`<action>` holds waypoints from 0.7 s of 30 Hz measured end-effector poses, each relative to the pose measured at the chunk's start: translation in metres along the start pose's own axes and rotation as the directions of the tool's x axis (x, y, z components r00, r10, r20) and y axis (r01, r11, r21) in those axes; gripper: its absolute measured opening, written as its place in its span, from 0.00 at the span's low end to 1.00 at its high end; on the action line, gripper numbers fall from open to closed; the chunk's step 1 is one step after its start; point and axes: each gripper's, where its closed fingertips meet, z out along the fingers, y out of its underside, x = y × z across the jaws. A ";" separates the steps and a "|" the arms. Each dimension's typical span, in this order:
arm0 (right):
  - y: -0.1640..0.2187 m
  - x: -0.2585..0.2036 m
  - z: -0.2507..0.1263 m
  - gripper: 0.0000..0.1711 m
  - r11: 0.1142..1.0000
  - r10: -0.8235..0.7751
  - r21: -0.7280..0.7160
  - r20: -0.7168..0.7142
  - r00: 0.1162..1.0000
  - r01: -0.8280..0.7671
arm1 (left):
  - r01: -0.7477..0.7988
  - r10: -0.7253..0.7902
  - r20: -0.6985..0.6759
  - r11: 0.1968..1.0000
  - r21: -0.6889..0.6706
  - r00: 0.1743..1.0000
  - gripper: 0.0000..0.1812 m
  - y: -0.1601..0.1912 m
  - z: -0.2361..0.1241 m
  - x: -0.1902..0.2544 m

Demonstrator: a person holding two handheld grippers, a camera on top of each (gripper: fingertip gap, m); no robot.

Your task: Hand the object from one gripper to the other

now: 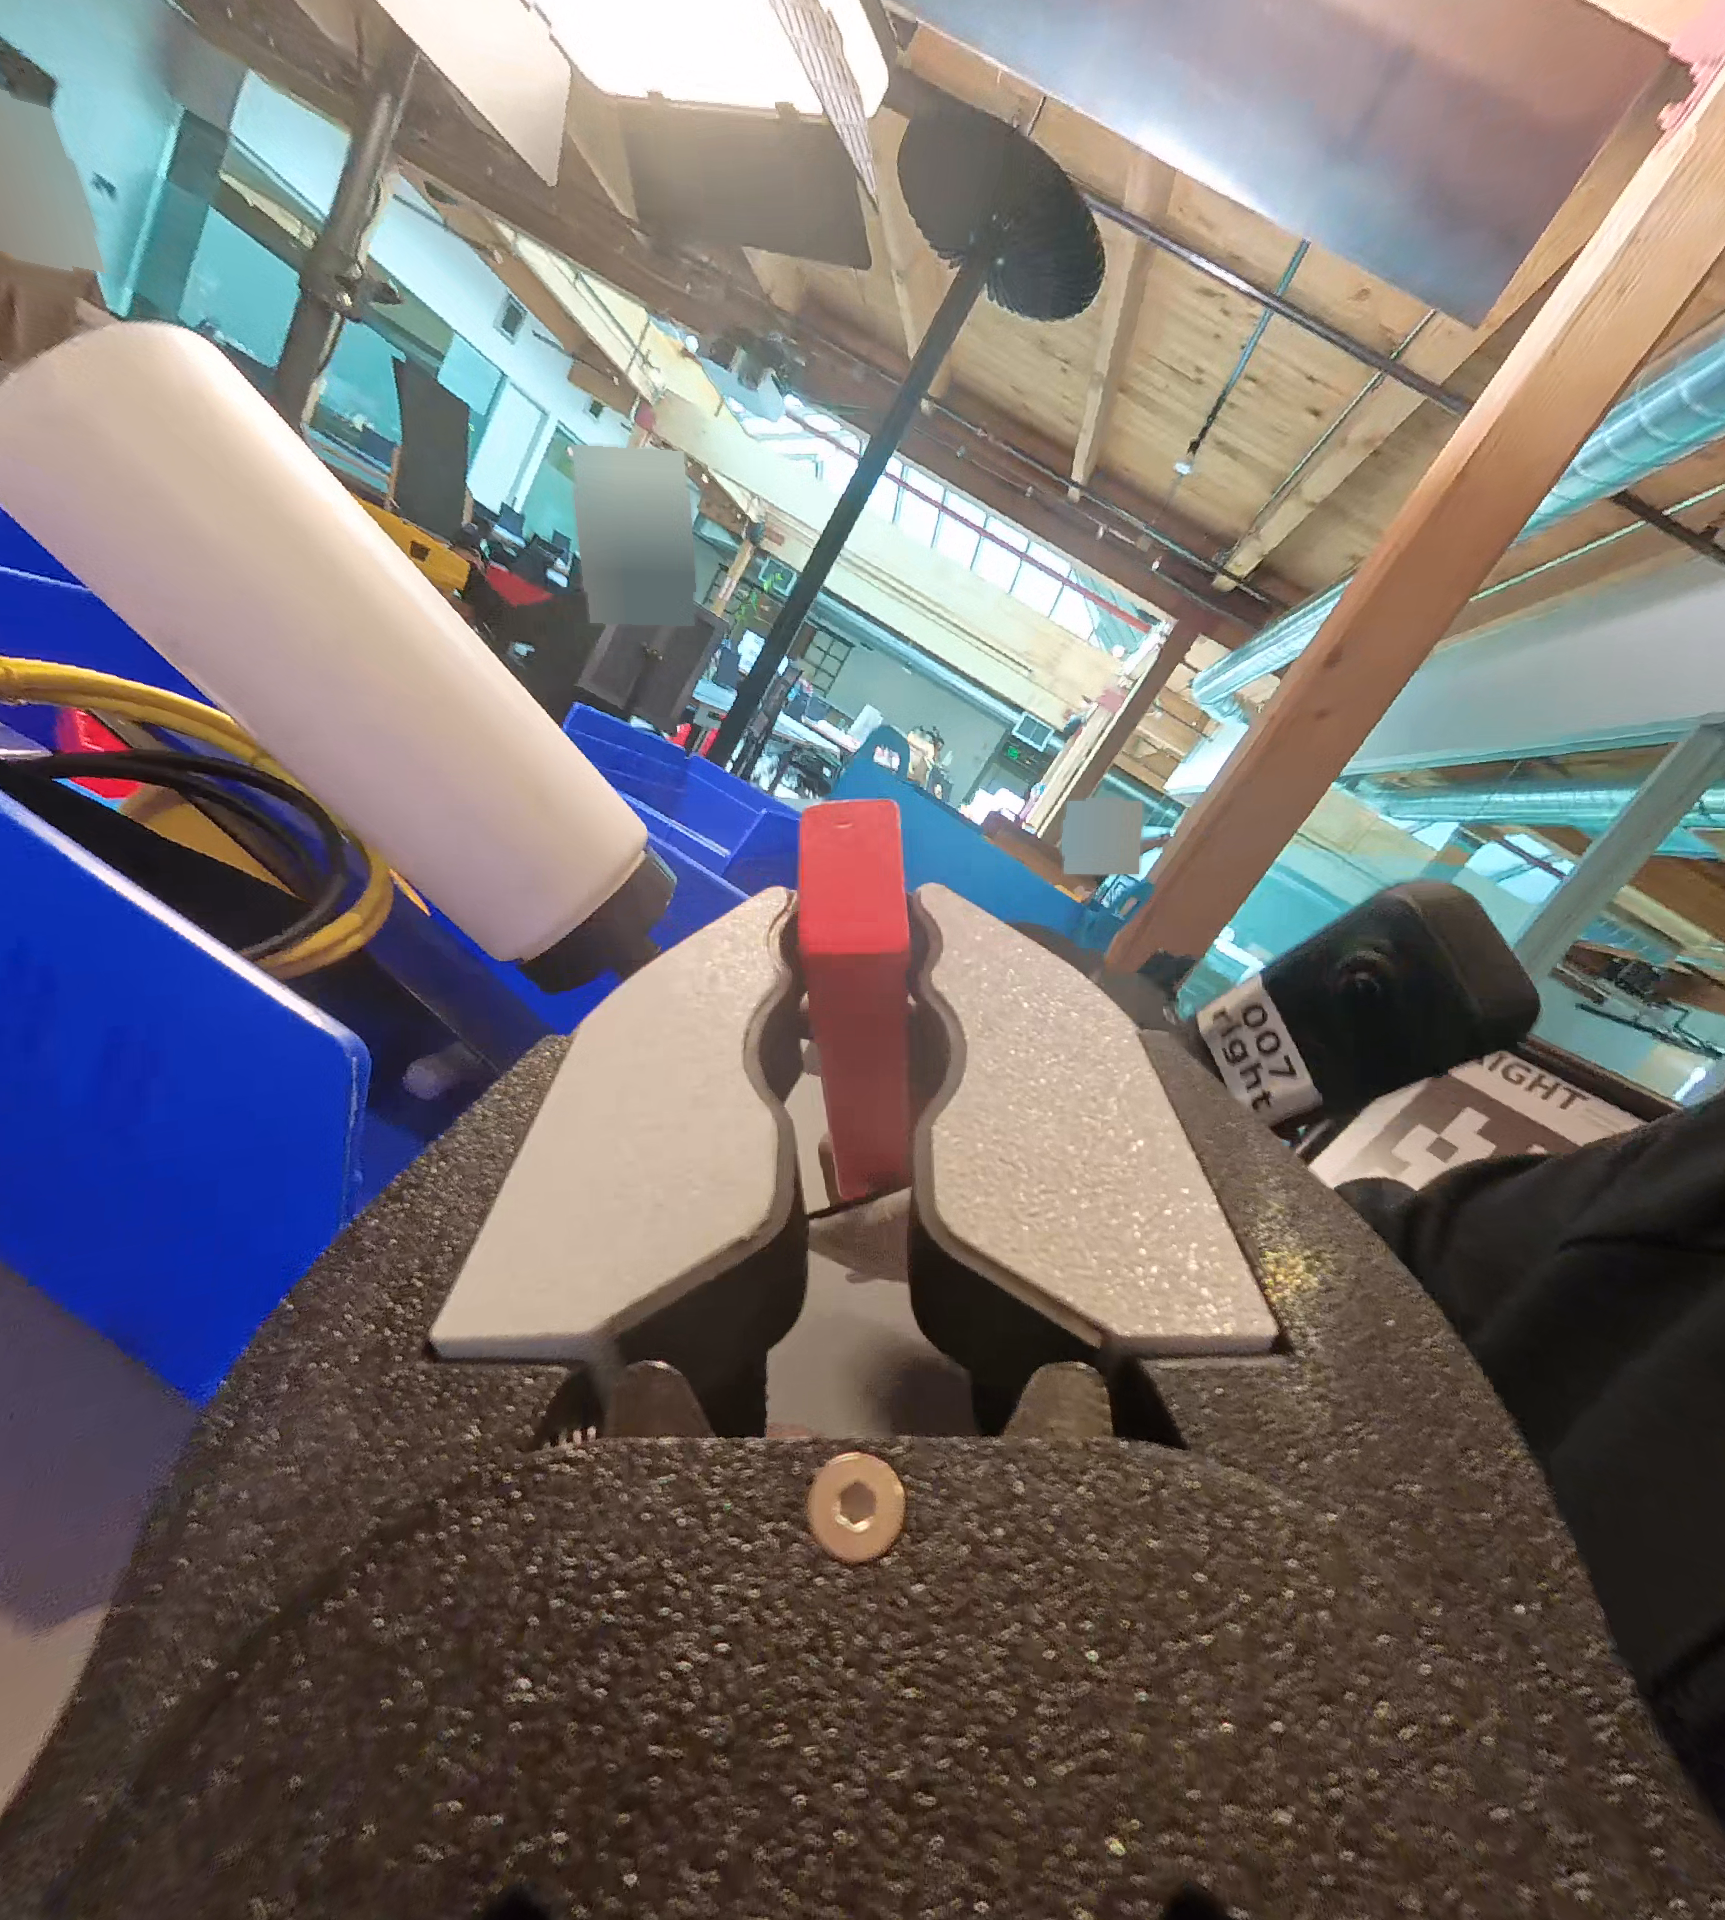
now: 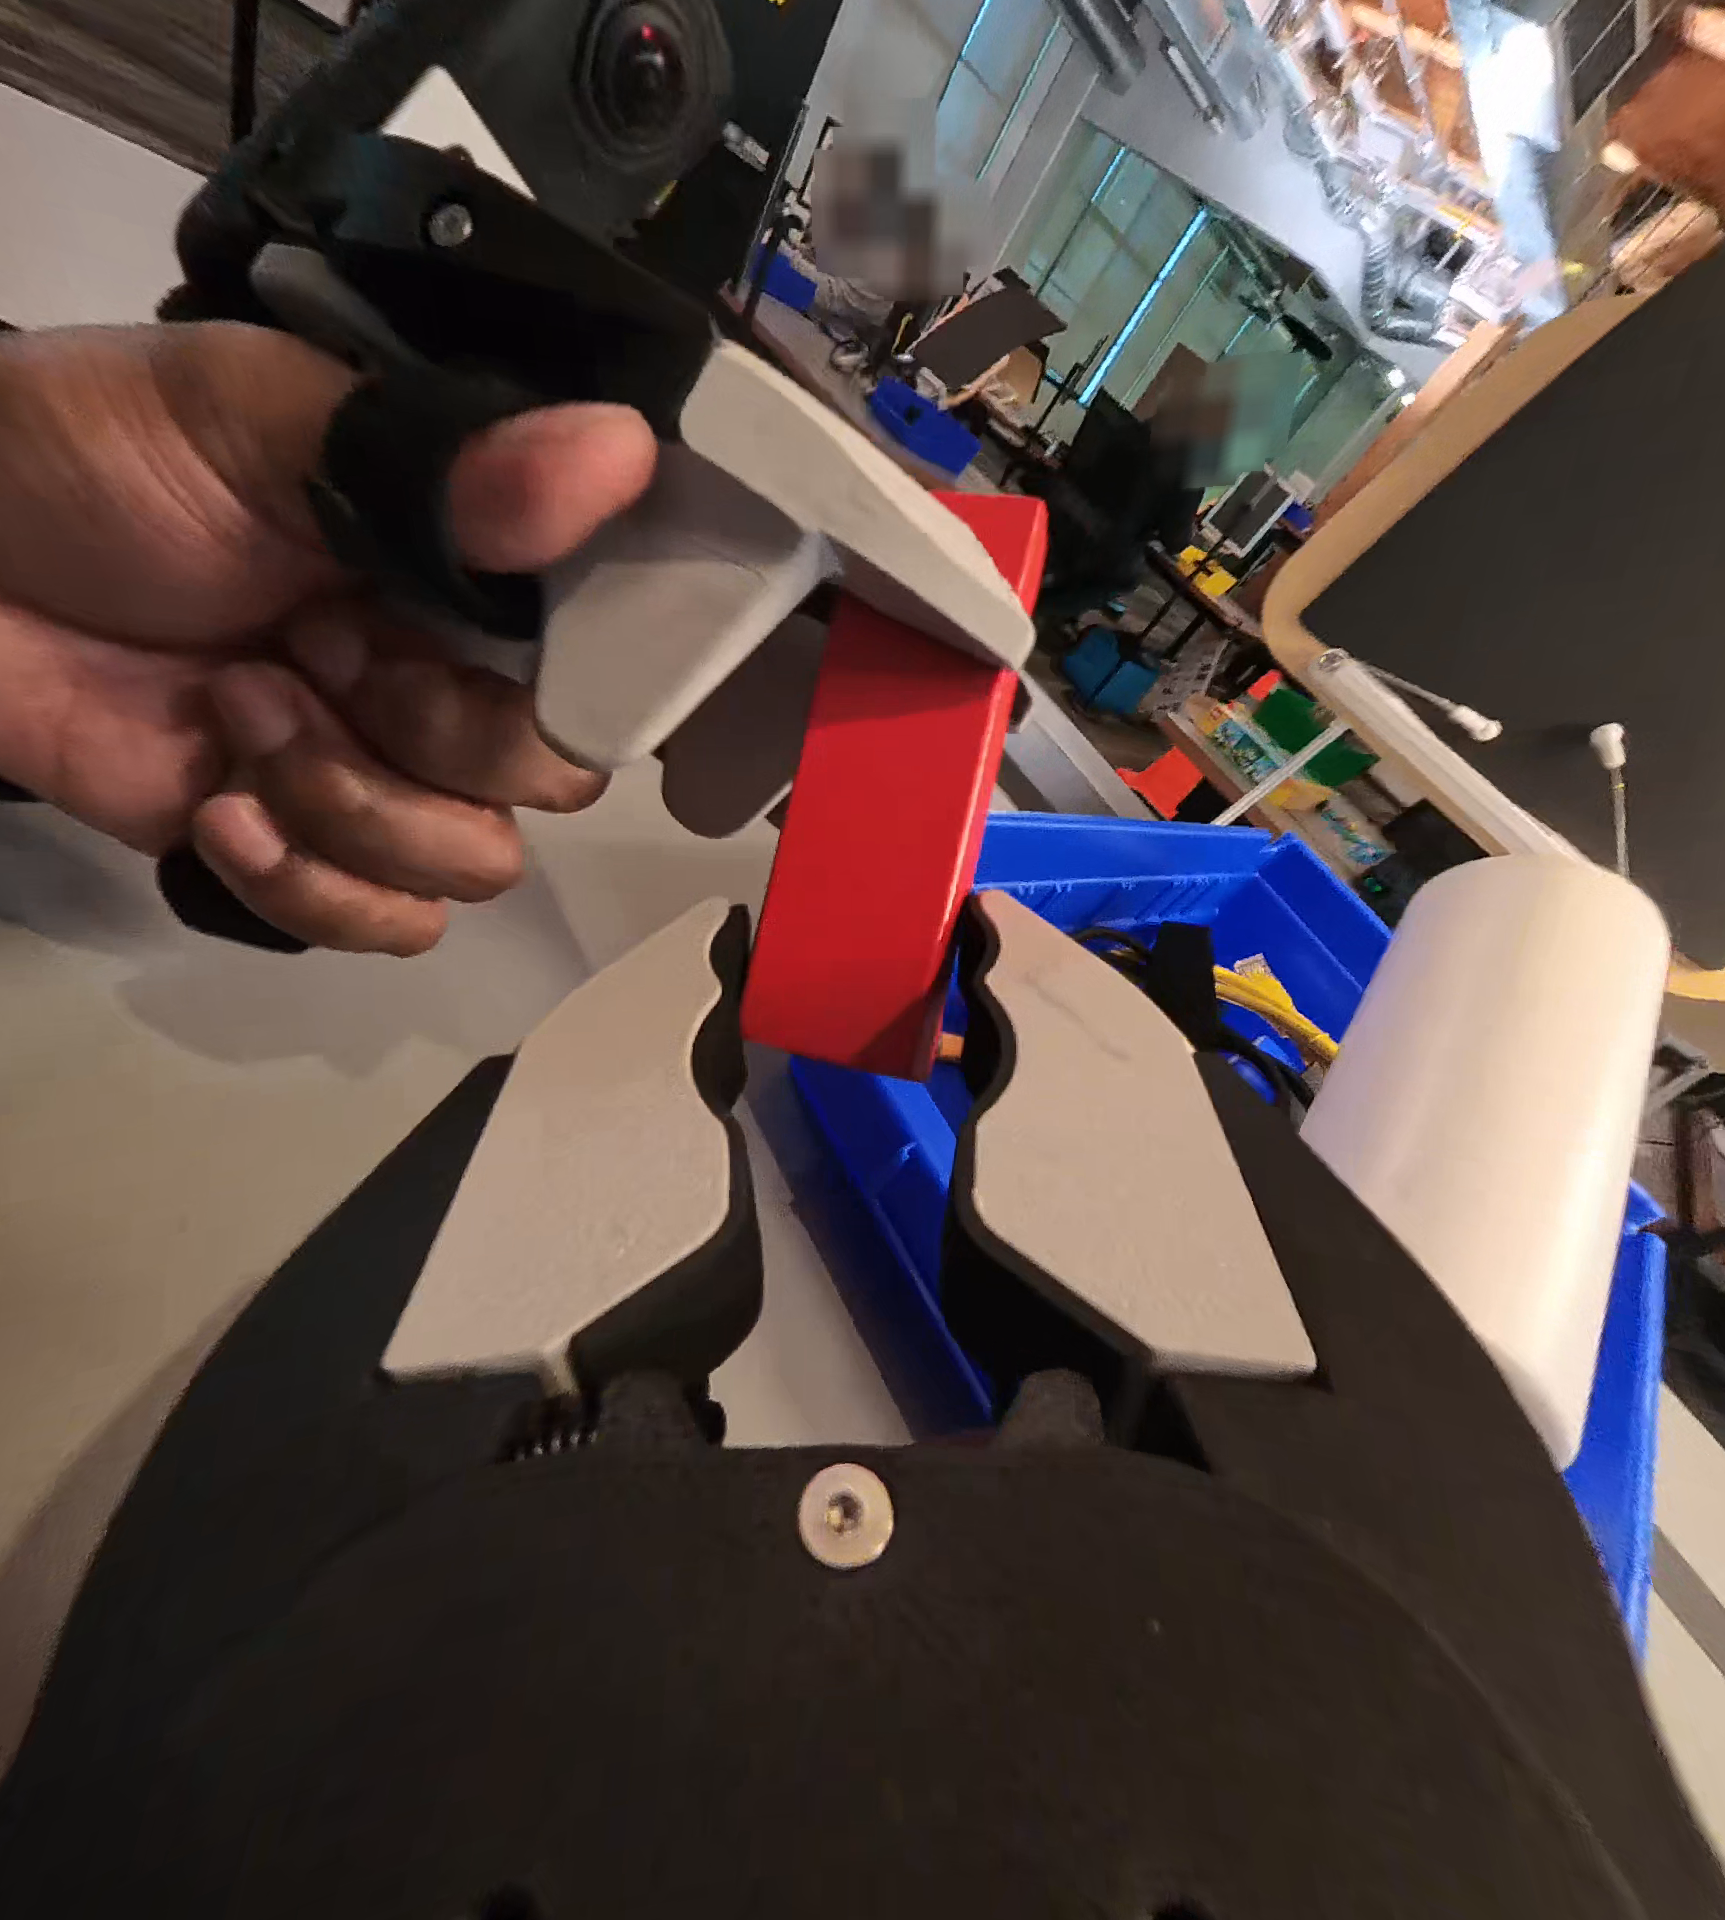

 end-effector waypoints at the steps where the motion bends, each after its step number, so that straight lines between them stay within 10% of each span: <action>1: 0.001 0.002 -0.001 0.23 1.000 0.020 -0.010 0.022 1.000 -0.019 | -0.005 0.005 0.001 1.000 -0.026 1.000 0.15 0.000 0.000 -0.001; 6: 0.004 0.003 -0.006 0.22 0.983 0.183 -0.035 0.176 0.967 -0.180 | -0.398 0.407 0.054 0.909 -0.126 0.912 0.39 -0.020 -0.013 0.002; 8: 0.005 0.001 -0.006 0.22 0.963 0.268 -0.062 0.231 0.935 -0.261 | -0.669 0.695 0.048 0.706 -0.232 0.718 0.40 -0.017 -0.018 0.005; 11: 0.007 -0.004 -0.006 0.22 0.916 0.401 -0.108 0.298 0.866 -0.387 | -0.914 0.976 -0.001 0.203 -0.350 0.218 0.38 -0.007 -0.025 0.002; 16: 0.005 -0.014 -0.007 0.22 0.834 0.547 -0.186 0.398 0.736 -0.520 | -0.865 0.955 -0.126 -0.297 -0.405 -0.269 0.32 0.023 -0.020 -0.010; 21: -0.001 -0.027 -0.010 0.22 0.812 0.574 -0.209 0.460 0.678 -0.545 | -0.806 0.918 -0.116 -0.388 -0.447 -0.379 0.16 0.028 -0.016 -0.020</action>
